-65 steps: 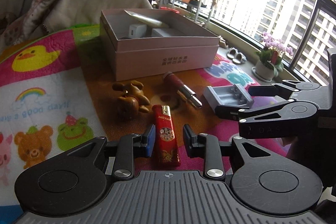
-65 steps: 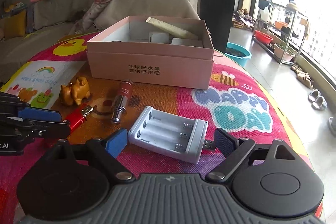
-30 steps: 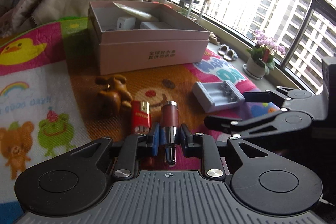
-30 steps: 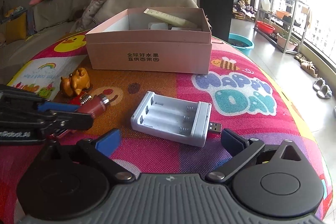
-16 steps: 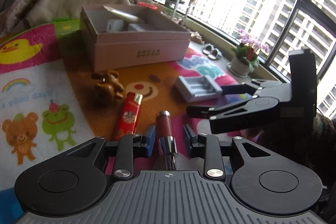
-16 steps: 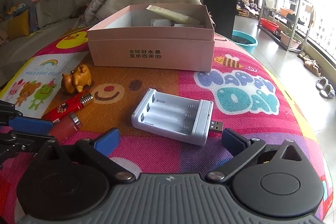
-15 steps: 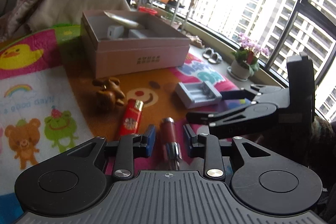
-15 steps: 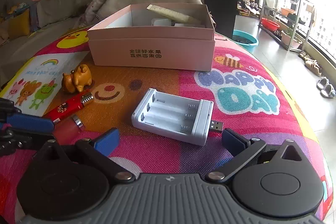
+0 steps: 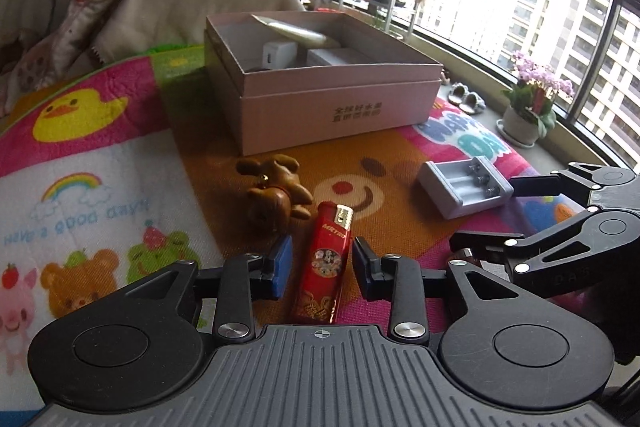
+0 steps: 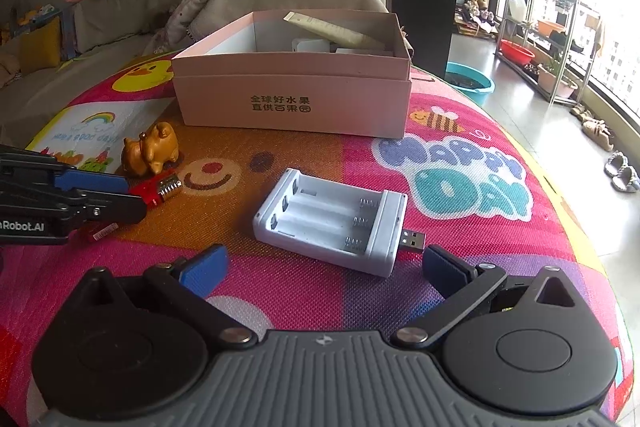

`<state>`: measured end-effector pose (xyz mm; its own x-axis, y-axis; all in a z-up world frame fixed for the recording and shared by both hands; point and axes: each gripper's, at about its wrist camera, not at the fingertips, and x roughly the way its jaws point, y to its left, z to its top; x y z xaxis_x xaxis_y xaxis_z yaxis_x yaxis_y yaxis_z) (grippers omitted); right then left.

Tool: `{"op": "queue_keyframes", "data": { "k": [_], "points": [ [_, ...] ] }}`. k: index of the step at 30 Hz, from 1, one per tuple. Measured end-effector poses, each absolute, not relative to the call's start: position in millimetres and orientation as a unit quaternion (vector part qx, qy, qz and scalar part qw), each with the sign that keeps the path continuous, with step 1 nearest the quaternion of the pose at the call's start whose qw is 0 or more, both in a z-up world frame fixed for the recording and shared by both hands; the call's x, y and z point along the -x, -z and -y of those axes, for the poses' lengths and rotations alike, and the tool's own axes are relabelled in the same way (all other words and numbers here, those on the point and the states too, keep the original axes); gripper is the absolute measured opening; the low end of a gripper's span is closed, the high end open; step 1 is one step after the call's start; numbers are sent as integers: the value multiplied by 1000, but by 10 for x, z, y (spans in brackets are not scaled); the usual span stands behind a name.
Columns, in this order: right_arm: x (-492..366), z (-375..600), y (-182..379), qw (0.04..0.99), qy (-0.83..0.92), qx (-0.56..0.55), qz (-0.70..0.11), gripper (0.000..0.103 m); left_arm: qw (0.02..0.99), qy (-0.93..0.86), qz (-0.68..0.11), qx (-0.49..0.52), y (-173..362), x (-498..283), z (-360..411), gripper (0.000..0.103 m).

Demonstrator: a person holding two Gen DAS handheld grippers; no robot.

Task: Organize rigid objects
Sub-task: 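Position the left gripper around the red lighter on the mat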

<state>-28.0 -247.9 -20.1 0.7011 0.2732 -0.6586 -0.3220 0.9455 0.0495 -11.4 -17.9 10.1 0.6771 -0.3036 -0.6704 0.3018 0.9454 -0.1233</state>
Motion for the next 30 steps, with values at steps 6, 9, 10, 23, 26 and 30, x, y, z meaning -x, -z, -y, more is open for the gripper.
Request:
{"op": "queue_keyframes", "data": {
  "k": [6,9,10,23,26,30],
  "points": [
    [454,2588,35,914,-221,24,-339,103,918,173,-358,9,-67,154,137,35],
    [603,2556,-23,884,-306,44,-350,103,919,171,-355,21,-58,159,107,35],
    [655,2527,-22,876,-325,50,-352,102,919,170,-354,24,-57,159,97,35],
    [680,2049,23,866,-344,84,-354,61,919,158,-359,40,-77,248,-62,32],
    [731,1935,28,868,-345,113,-338,86,918,155,-362,38,-84,289,-112,32],
    [794,1788,77,871,-342,166,-311,88,918,148,-364,46,-86,345,-211,32]
  ]
}}
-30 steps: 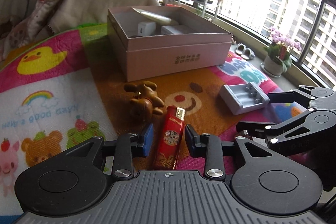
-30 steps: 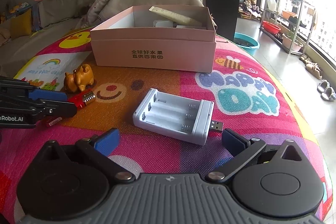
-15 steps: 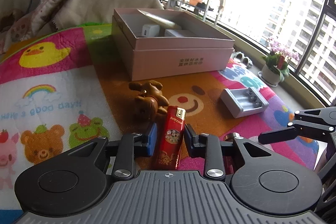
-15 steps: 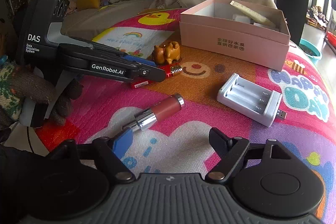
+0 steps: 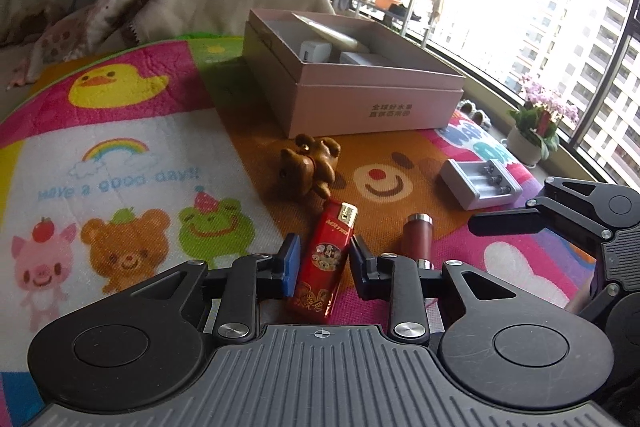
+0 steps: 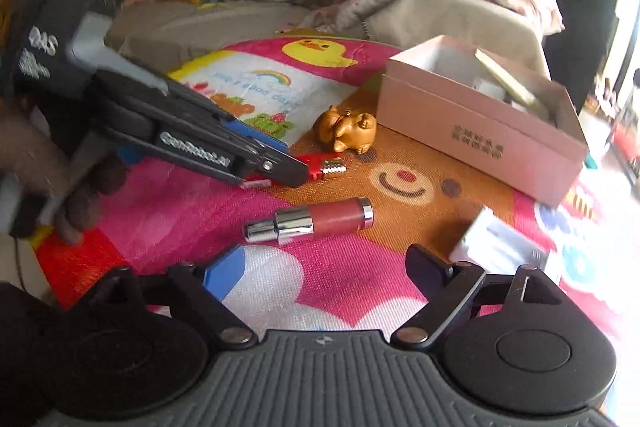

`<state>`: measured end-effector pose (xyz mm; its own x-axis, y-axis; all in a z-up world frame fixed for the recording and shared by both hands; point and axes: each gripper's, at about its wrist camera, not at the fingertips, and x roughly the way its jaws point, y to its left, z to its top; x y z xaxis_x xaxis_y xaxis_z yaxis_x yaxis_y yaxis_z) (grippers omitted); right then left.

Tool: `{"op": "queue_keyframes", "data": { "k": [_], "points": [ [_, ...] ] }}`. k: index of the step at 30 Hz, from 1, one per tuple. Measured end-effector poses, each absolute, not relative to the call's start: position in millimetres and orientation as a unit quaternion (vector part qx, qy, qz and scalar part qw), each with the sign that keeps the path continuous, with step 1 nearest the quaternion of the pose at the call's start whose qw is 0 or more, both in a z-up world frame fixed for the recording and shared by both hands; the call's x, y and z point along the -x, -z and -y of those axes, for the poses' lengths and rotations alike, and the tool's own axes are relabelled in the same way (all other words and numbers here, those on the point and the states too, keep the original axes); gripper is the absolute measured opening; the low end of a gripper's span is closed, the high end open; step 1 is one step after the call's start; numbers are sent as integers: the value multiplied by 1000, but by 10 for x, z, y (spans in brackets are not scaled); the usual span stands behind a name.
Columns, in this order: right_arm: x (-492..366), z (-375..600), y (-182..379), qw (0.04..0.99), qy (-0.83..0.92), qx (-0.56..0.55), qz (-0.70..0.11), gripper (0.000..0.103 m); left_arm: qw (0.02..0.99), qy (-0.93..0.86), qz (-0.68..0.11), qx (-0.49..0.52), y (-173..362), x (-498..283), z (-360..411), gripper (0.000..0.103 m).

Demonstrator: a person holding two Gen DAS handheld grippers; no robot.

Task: Organize rigid objects
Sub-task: 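Grasp the red lipstick with the right gripper while the left gripper holds the lighter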

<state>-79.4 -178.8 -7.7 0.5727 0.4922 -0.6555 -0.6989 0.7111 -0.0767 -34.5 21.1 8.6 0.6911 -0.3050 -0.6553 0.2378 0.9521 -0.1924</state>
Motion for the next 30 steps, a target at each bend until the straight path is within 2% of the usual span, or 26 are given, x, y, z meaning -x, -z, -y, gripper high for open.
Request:
{"op": "queue_keyframes", "data": {
  "k": [19,21,24,26,28,30],
  "points": [
    [239,1305,76,854,-373,132,-337,86,917,112,-373,90,-106,404,-637,29],
    [244,1282,74,856,-370,133,-336,83,917,113,-371,91,-103,420,-650,29],
    [279,1314,60,859,-366,129,-335,72,921,112,-367,67,-101,430,-583,29],
    [305,1359,49,862,-360,129,-332,58,924,116,-361,46,-99,438,-511,31],
    [326,1429,31,864,-355,124,-334,49,928,116,-354,23,-84,435,-434,32],
    [348,1493,24,865,-351,121,-337,47,930,116,-349,3,-74,421,-372,33]
  ]
}}
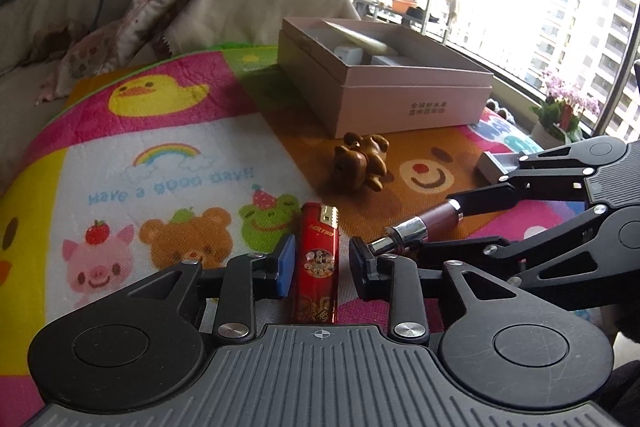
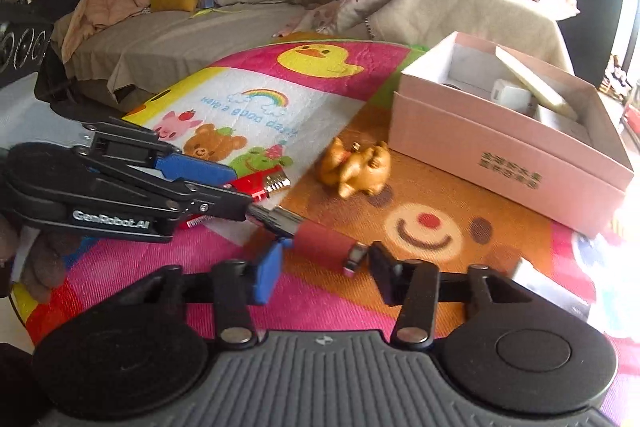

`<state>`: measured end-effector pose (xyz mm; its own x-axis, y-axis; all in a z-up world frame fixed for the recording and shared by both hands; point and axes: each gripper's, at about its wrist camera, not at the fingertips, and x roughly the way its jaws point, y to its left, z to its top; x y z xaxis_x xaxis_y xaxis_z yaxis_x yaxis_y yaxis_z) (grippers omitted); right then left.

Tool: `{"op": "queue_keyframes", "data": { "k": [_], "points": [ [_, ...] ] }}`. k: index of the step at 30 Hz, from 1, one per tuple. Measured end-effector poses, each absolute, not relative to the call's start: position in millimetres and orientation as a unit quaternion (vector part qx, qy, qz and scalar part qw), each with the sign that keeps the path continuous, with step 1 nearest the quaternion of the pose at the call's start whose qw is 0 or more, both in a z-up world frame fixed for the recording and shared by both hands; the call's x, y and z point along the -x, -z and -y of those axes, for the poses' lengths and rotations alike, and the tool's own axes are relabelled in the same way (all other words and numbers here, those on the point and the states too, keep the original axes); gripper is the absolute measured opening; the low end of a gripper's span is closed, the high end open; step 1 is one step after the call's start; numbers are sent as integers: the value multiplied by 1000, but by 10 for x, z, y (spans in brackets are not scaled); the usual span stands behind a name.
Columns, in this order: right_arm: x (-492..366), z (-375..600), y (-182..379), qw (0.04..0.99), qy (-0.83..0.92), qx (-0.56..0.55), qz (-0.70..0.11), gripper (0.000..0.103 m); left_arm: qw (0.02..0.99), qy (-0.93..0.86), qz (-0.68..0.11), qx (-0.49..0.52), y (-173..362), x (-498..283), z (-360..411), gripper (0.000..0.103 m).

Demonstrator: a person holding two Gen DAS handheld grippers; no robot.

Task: Organize rigid objects
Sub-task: 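Grasp the red lipstick with the right gripper while the left gripper holds the lighter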

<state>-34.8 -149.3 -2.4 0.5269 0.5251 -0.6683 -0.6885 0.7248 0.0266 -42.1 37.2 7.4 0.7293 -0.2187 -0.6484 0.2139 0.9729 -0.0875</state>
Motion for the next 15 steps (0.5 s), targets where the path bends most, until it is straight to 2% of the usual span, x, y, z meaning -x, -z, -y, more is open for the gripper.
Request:
{"op": "queue_keyframes", "data": {
  "k": [4,6,8,10,15],
  "points": [
    [366,1545,19,869,-338,118,-342,50,927,121,-355,-4,-86,371,-374,32],
    [393,1517,13,869,-333,119,-345,58,926,117,-360,1,-96,379,-437,28],
    [430,1472,19,868,-332,116,-350,73,925,108,-363,7,-107,415,-510,28],
    [481,1409,37,870,-325,114,-353,81,926,98,-365,9,-110,471,-583,28],
    [542,1278,81,891,-273,82,-354,89,927,92,-363,30,-104,583,-704,28]
  ]
}}
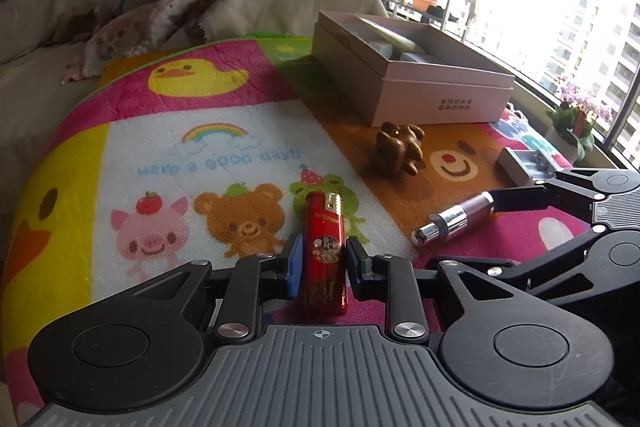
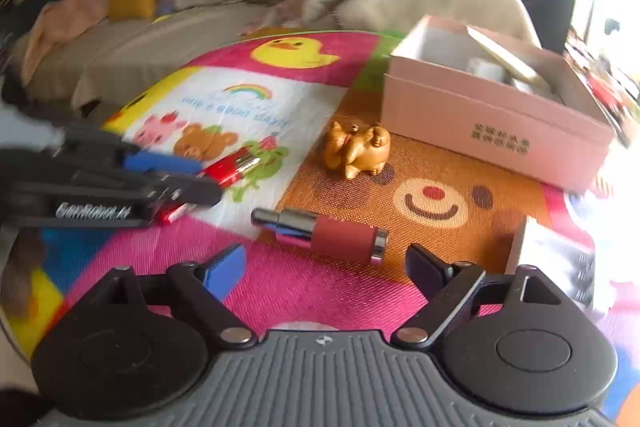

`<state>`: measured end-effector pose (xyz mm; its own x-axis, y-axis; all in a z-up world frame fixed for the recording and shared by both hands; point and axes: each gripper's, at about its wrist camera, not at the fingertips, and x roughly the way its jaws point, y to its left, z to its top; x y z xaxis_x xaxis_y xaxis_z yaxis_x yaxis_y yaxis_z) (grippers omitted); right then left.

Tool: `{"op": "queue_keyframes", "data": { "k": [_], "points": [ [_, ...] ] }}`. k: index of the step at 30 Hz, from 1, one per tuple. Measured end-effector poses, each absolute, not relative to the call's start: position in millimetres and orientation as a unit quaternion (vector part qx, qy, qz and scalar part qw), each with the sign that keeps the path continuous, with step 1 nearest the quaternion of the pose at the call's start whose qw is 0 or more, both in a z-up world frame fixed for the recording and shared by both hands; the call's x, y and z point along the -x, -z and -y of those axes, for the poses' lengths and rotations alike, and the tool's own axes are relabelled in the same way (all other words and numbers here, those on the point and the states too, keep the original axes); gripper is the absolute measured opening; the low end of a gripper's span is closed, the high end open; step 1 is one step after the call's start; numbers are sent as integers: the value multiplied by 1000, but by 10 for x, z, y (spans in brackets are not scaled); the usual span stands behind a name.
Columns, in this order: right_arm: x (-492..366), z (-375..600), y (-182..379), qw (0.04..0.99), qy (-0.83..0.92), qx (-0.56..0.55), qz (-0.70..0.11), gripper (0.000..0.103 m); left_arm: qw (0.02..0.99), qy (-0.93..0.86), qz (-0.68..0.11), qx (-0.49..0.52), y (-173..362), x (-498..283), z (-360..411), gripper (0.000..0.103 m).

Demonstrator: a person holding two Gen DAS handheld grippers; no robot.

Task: Organize rigid objects
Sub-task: 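Grasp the red lipstick with the right gripper while the left gripper holds the lighter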

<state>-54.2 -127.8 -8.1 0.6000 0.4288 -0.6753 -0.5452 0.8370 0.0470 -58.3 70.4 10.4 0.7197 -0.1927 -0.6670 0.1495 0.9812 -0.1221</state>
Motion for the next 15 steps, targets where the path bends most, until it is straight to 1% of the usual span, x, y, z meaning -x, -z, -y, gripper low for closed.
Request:
{"op": "queue_keyframes", "data": {
  "k": [3,6,7,8,9,11,13,15],
  "points": [
    [552,1211,88,899,-246,68,-355,91,929,91,-357,38,-91,599,-720,28],
    [544,1154,94,902,-234,70,-355,91,929,91,-356,40,-88,609,-721,28],
    [540,1151,89,903,-232,72,-355,86,930,89,-355,41,-87,610,-718,28],
    [546,1153,80,903,-234,76,-352,78,930,86,-354,43,-87,612,-713,28],
    [557,1156,66,903,-236,82,-350,78,931,86,-353,42,-87,611,-696,28],
    [569,1179,54,900,-241,91,-351,78,932,90,-349,33,-83,596,-640,33],
    [585,1234,51,899,-244,92,-352,78,934,92,-346,16,-72,566,-553,41],
    [600,1291,43,899,-244,97,-351,78,934,92,-346,-9,-68,527,-454,43]
  ]
}}
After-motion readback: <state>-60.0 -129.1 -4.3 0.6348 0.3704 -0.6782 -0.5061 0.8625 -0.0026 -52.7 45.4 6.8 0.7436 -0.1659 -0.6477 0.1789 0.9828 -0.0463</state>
